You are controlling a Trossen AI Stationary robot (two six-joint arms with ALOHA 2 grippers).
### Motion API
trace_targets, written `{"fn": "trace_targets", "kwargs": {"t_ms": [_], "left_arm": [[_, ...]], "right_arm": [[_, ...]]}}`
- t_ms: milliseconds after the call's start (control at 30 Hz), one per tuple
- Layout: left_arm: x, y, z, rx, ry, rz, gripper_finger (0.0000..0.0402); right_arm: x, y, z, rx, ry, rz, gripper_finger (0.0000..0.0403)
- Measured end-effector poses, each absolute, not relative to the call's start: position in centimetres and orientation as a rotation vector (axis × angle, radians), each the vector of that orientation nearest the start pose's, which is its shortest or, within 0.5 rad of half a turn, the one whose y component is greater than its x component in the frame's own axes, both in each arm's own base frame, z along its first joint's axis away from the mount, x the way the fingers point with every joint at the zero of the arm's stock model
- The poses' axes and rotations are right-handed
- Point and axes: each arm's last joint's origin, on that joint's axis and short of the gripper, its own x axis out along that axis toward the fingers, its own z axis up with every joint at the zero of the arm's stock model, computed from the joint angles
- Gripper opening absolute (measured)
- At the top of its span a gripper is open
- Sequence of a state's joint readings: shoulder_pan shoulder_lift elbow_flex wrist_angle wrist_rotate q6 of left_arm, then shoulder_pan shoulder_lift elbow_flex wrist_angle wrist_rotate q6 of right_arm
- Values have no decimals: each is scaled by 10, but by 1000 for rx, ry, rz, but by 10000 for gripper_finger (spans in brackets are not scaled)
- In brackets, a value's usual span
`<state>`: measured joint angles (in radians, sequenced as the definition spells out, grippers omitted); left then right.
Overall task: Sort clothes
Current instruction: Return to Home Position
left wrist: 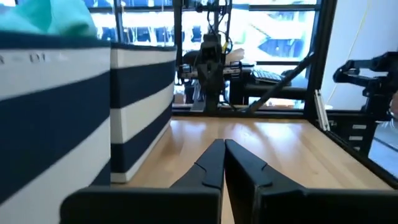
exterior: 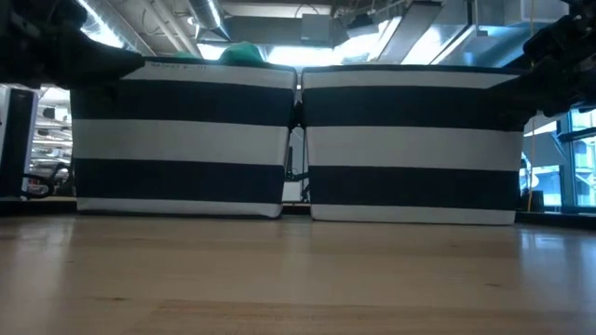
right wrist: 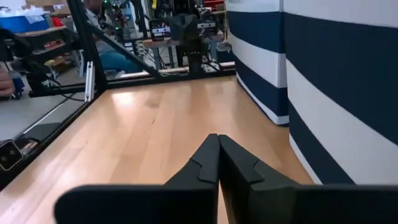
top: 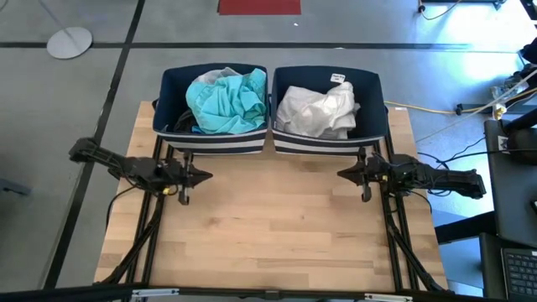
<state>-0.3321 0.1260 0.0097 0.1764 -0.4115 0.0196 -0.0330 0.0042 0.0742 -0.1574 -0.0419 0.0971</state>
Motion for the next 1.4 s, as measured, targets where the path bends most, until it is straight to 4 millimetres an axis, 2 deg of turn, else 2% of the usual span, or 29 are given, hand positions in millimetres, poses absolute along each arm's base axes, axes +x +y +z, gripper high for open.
{"fn": "trace_targets", "kwargs": {"t_ms": [167, 500, 1400], "left_arm": [[93, -20, 176, 20, -102, 87, 3], [95, -16, 172, 41, -48, 143, 3], [95, -16, 171, 60, -42, 142, 4]], "right_arm": [[92, -2, 173, 96, 84, 5, 5], [93, -2, 172, 108, 86, 4, 11], [93, -2, 173, 109, 64, -2, 12]]}}
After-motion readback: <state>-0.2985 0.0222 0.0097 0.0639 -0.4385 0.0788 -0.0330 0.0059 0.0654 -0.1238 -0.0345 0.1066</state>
